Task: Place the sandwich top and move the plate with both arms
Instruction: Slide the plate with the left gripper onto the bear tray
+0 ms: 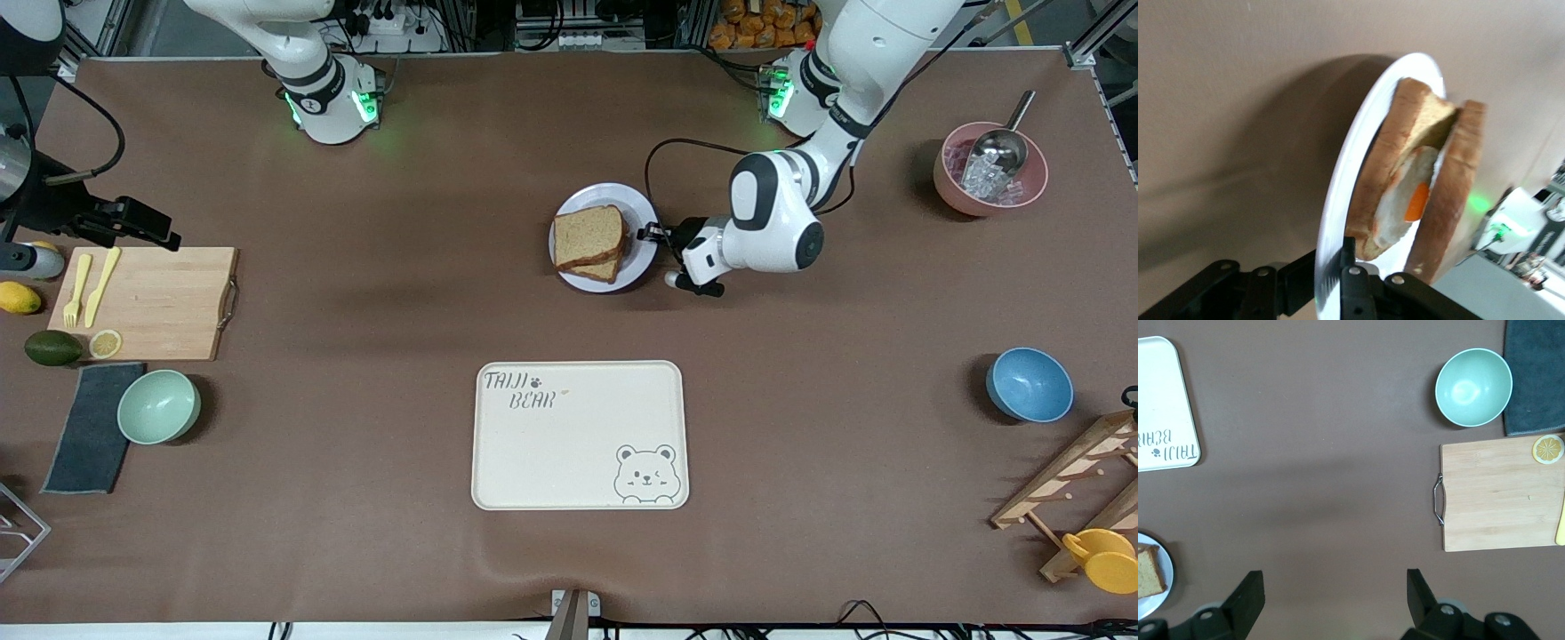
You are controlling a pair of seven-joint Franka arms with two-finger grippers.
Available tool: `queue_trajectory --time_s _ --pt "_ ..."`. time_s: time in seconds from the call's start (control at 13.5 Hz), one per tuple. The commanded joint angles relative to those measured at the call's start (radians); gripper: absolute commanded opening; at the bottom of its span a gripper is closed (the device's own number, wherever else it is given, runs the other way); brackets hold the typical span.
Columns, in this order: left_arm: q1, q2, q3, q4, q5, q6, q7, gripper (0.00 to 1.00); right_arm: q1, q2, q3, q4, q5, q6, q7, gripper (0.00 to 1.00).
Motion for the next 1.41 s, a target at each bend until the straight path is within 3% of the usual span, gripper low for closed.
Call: queue_trajectory --time_s 0.0,0.67,1.04,1.33 --pt "0.015 -0.027 -0.018 0.018 -0.100 -0.013 0.026 0.00 0.016 0.010 -0.011 0.017 -0.023 -0.007 0.006 0.94" --pt "0.059 0.008 -0.017 0.144 -0.168 -0.013 0.029 0.00 0.015 0.010 -0.011 0.017 -0.028 -0.005 0.006 0.94" --pt "0.062 0.033 -0.015 0.198 -0.338 -0.013 0.144 0.00 0.015 0.010 -0.011 0.017 -0.028 -0.003 0.006 0.94" --pt "0.081 0.106 -0.014 0.282 -0.426 -0.012 0.231 0.00 0.015 0.010 -0.011 0.017 -0.028 -0.002 0.006 0.94"
